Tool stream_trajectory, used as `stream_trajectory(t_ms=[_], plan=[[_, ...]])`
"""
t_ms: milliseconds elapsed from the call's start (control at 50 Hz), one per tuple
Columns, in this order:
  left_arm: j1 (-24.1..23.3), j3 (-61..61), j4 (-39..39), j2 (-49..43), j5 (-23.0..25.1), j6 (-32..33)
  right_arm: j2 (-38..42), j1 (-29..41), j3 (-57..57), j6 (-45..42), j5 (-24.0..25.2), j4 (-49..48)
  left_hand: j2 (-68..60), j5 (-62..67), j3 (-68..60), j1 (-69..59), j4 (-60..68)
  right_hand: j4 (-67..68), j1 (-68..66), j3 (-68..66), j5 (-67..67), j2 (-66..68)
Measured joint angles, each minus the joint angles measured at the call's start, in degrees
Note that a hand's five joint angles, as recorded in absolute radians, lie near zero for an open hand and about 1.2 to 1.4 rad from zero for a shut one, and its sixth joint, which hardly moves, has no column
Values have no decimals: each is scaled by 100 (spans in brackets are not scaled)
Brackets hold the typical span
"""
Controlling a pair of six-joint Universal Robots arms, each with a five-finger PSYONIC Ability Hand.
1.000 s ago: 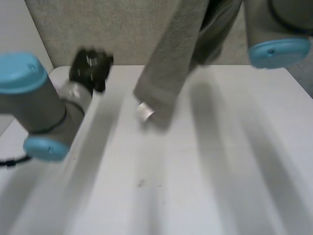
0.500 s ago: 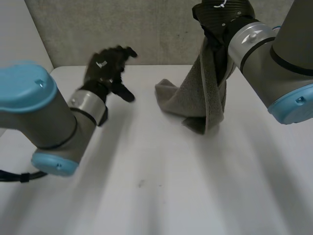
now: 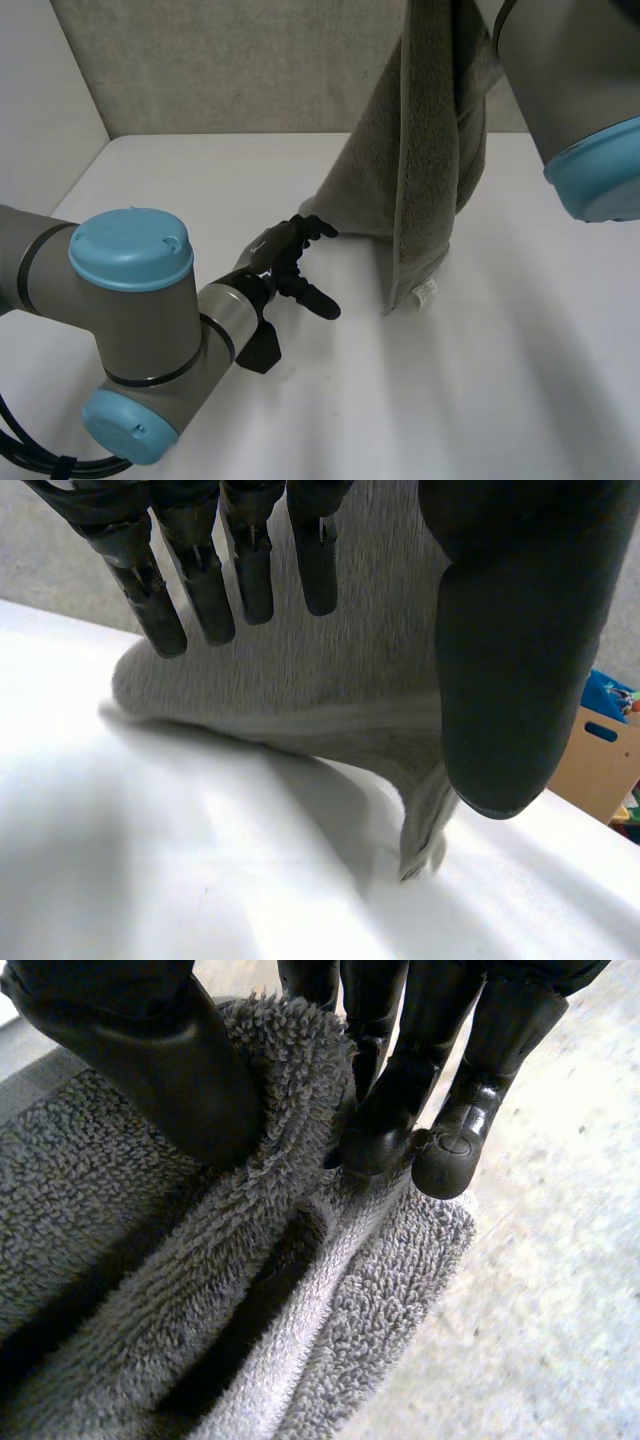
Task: Fold the towel.
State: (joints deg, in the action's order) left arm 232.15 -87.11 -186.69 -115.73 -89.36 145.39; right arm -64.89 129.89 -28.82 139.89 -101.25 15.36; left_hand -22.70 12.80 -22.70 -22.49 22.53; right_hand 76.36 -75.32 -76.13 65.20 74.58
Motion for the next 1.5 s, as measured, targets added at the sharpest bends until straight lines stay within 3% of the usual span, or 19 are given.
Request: stream_trajectory(t_ms=[320,540,580,620,680,860,960,1100,1180,1320,1500], plan=[[-320,93,-422,-164,-10,-259,-224,757,-13,68,-42,115,22,-40,16,15,-2,0,-1,0,0,0],[-608,131,-873,-218,14,-985,-220,881,-464,156,-44,101,-155,162,-158,-164,170,0,-1,0,18,0],[-657,112,-878,-232,24,-1119,-218,873,-540,157,-44,97,-803,781,-802,-929,825,0,-1,0,19,0],[-702,78,-875,-254,31,-1263,-218,847,-646,157,-44,84,-3145,3044,-3136,-3106,3057,0,-1,0,19,0],[-724,36,-866,-267,20,-1359,-218,815,-763,155,-41,63,-4126,3983,-4120,-3978,4110,0,-1,0,19,0],[-401,-66,-729,2,-55,-1215,-218,708,-1006,142,-33,37,-4650,4464,-4662,-4394,4684,0,-1,0,21,0],[377,-186,-494,377,-82,-376,-264,416,-1253,127,-12,80,-4674,4496,-4686,-4414,4709,0,-1,0,43,0],[1342,-228,134,824,-12,1697,-680,-24,-2066,57,67,114,-4683,4513,-4691,-4438,4723,0,-1,0,43,9],[1489,-218,626,959,118,2453,-903,-152,-2640,-82,129,150,-4690,4521,-4694,-4439,4724,0,-1,0,43,124],[1471,-225,1396,914,333,3072,-956,-310,-3444,-451,212,474,-4693,4521,-4695,-4467,4725,0,-1,0,43,124],[1636,304,1769,382,334,4265,-100,-476,-3277,-792,424,1068,-4695,4521,-4698,-4468,4725,0,-1,0,45,124]])
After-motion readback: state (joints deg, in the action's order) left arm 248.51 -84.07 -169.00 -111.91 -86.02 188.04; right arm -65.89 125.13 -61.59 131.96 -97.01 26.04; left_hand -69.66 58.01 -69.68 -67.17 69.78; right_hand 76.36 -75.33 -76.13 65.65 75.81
